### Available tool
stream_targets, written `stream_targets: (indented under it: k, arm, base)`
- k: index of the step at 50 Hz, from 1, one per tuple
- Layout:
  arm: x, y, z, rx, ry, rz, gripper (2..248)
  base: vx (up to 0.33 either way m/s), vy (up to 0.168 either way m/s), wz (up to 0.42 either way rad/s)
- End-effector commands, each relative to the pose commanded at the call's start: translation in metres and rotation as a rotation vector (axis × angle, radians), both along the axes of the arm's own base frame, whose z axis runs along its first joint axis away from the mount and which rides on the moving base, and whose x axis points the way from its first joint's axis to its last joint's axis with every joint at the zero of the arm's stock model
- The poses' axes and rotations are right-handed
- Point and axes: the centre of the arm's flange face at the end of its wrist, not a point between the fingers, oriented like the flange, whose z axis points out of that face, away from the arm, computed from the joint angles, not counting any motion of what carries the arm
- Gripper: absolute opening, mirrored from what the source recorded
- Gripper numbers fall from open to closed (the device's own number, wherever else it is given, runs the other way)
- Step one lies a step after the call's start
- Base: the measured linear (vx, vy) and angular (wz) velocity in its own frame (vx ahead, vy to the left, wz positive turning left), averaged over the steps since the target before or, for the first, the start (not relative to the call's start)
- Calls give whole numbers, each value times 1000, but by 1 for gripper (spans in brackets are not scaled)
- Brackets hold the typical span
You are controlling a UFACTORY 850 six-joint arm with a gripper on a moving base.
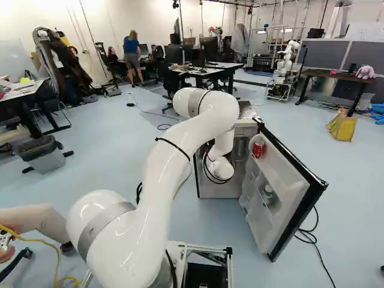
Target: Grab a drink from the fridge
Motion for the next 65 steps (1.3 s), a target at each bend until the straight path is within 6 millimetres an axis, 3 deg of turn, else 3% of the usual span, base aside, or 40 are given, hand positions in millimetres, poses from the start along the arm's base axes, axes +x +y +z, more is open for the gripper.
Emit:
stream_targets:
  k: [34,65]
  arm:
    - [25,-14,-48,-22,-16,62,247]
    - [44,-4,-54,-34,-38,90,247]
  base:
    - [0,0,0]
    - [0,0,0]
